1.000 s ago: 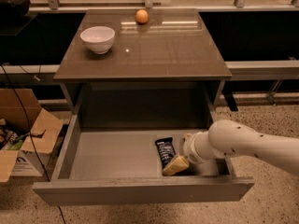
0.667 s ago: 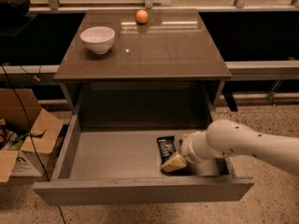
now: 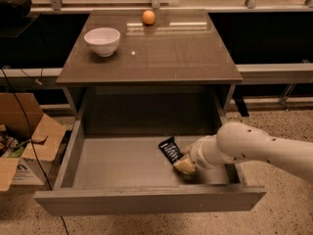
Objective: Pick rxbar blueberry from top drawer and place on counter
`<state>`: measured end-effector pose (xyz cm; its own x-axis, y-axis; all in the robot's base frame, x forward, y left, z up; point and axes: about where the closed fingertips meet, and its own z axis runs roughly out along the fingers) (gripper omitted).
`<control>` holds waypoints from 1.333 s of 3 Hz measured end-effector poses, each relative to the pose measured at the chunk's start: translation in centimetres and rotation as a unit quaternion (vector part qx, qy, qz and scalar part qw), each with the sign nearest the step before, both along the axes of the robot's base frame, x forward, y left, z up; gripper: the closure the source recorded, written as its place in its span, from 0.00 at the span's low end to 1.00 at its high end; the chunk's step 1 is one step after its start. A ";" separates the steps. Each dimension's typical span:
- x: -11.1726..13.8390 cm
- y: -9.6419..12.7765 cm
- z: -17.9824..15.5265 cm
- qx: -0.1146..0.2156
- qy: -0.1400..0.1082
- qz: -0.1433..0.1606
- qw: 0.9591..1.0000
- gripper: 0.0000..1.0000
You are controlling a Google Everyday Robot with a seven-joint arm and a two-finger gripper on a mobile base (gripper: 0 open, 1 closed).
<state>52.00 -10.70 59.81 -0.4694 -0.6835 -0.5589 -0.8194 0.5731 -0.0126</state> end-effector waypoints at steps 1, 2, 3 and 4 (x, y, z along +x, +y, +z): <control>0.7 1.7 2.0 0.018 -0.024 0.005 1.000 1.00; 1.5 3.0 4.4 0.040 -0.046 0.007 0.998 1.00; 2.4 4.1 8.2 0.059 -0.073 0.024 0.995 1.00; 3.2 5.1 12.5 0.078 -0.102 0.043 0.991 1.00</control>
Offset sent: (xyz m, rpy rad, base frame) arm 0.0243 0.0435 0.0724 0.1318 -0.1444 0.0166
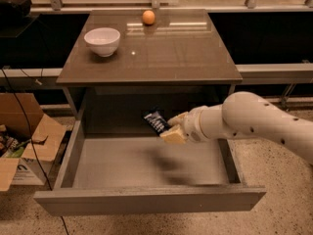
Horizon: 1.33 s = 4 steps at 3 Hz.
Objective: Pick rxbar blueberry from top drawer and place on counter
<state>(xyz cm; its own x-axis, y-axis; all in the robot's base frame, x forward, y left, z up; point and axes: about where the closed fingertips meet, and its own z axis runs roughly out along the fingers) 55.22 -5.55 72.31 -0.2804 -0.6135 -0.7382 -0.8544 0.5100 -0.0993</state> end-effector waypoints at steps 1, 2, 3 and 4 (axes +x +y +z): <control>0.5 0.6 3.0 0.014 -0.020 0.011 1.000 1.00; 1.0 1.2 6.1 0.029 -0.040 0.022 0.999 1.00; 1.0 1.2 6.1 0.029 -0.040 0.022 0.999 1.00; 2.4 0.9 9.3 0.027 -0.069 0.041 0.996 1.00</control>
Offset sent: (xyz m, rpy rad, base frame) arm 0.0115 0.0085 0.0649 0.0643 -0.0865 0.0411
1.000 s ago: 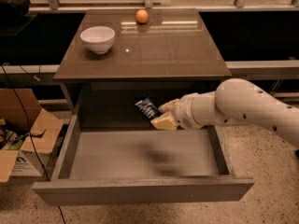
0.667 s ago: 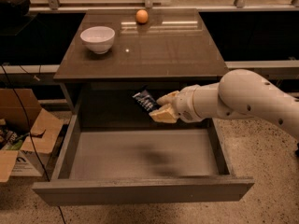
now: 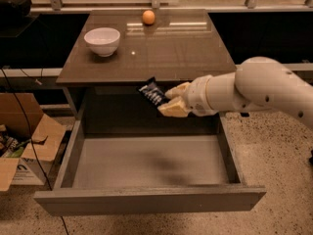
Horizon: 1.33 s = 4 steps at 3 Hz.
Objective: Pick rxbar blueberry from top drawer and place on counter
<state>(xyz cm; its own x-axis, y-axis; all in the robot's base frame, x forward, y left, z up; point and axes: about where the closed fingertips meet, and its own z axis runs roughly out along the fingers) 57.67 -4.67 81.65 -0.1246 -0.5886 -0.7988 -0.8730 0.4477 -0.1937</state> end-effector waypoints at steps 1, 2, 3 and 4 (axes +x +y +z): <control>2.1 -0.9 4.7 0.002 -0.039 0.019 0.999 1.00; 5.0 -2.1 9.3 0.005 -0.066 0.027 0.997 1.00; 8.3 -3.3 11.6 -0.003 -0.072 0.020 0.997 1.00; 11.3 -4.4 12.0 -0.007 -0.067 0.011 0.998 0.83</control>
Offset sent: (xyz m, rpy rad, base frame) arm 0.0874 -0.0416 0.1528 0.0221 -0.2034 0.0650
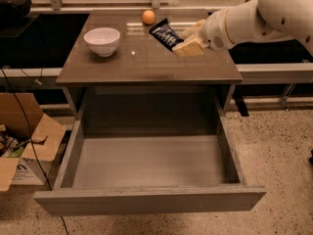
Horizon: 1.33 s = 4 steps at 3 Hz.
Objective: Pick rxbar blueberry from top drawer and place on counter
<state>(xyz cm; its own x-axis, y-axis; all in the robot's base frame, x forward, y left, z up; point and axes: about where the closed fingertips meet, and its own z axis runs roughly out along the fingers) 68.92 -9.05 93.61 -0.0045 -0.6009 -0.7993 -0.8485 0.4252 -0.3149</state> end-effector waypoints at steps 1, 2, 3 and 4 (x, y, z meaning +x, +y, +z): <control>2.5 -0.9 -1.4 -0.009 0.018 -0.007 1.000 0.59; 2.7 -1.1 -1.2 -0.009 0.016 -0.008 1.000 0.37; 2.7 -1.1 -1.2 -0.009 0.016 -0.008 1.000 0.14; 2.7 -1.1 -1.2 -0.009 0.016 -0.008 1.000 0.00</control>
Offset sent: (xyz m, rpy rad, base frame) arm 0.0221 -0.0084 -0.0120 -0.0161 0.0317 -0.0126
